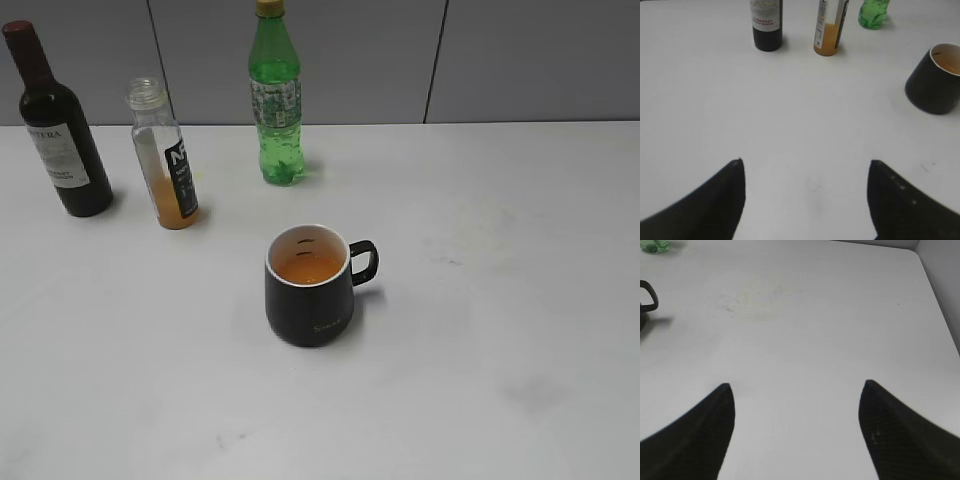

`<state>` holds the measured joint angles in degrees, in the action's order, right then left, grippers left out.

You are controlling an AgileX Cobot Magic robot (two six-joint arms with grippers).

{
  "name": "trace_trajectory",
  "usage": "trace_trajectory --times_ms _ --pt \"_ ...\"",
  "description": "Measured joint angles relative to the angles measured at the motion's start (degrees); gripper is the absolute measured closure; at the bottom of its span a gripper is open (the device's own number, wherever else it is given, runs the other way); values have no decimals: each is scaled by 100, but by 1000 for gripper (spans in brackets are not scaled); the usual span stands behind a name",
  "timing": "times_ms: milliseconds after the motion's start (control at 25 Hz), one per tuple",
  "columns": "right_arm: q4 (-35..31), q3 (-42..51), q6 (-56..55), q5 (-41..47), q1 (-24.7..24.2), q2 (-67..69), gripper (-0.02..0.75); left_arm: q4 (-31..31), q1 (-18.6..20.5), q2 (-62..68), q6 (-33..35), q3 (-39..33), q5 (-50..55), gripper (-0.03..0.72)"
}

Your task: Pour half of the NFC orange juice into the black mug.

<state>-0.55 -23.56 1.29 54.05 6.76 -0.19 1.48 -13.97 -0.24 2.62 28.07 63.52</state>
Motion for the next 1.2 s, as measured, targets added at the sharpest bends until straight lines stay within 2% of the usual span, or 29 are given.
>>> trace_trajectory --times_ms 840,960,1200 --pt "0 0 0 0 0 0 151 116 17 -6 5 -37 -136 114" --pt "0 0 0 0 0 0 150 116 318 -6 5 -37 -136 116" --pt "0 0 0 0 0 0 150 116 1389 -11 5 -37 -136 155"
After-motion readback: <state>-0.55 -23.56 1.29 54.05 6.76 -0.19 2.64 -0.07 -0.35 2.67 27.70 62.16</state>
